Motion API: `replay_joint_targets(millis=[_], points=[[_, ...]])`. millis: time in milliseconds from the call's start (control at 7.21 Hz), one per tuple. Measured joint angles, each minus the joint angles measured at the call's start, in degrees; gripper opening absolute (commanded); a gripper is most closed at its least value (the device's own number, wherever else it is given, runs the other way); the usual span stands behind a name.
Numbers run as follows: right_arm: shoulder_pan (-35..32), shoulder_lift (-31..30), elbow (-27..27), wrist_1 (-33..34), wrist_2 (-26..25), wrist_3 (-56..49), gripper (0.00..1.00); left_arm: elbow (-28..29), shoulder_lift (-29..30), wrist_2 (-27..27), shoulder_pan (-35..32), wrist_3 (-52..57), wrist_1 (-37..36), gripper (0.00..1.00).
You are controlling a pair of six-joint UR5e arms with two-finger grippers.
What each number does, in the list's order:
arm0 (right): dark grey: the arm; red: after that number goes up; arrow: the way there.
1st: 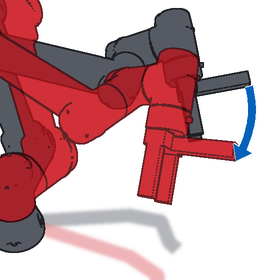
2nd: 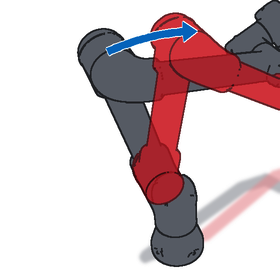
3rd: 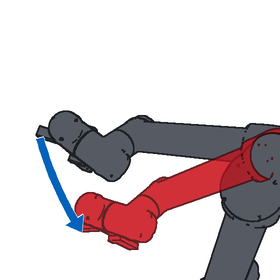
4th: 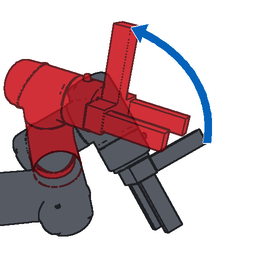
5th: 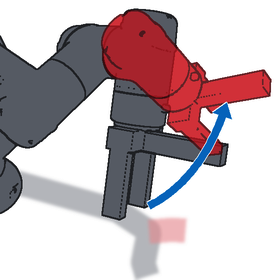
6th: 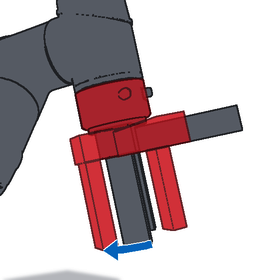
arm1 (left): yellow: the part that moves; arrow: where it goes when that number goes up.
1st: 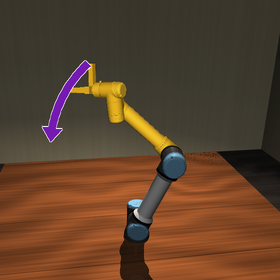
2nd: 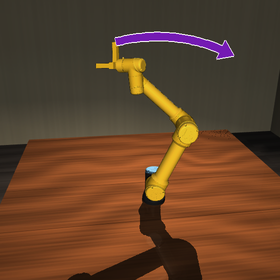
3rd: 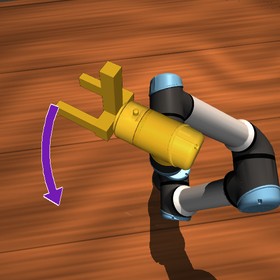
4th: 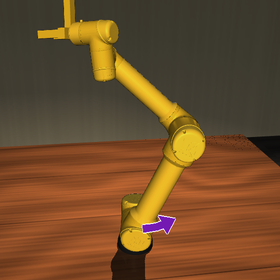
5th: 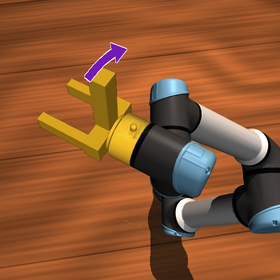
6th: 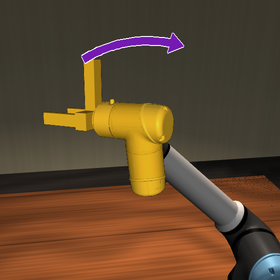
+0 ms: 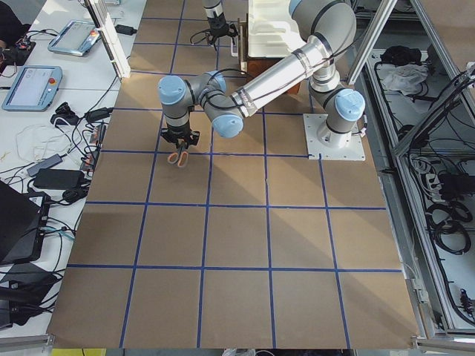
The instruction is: Place scissors in drawer with both arms
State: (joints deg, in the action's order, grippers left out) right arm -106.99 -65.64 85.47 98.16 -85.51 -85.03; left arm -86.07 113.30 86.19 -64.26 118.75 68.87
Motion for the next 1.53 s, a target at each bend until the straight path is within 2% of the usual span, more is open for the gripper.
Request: replay_joint_targets(millis=[1526], points=[[1.85,6.6,-8.43,0.64,0.41,-1.02,1.0,-0.03,-0.89,1.11,-1.29,-1.16,2.58,0.0]])
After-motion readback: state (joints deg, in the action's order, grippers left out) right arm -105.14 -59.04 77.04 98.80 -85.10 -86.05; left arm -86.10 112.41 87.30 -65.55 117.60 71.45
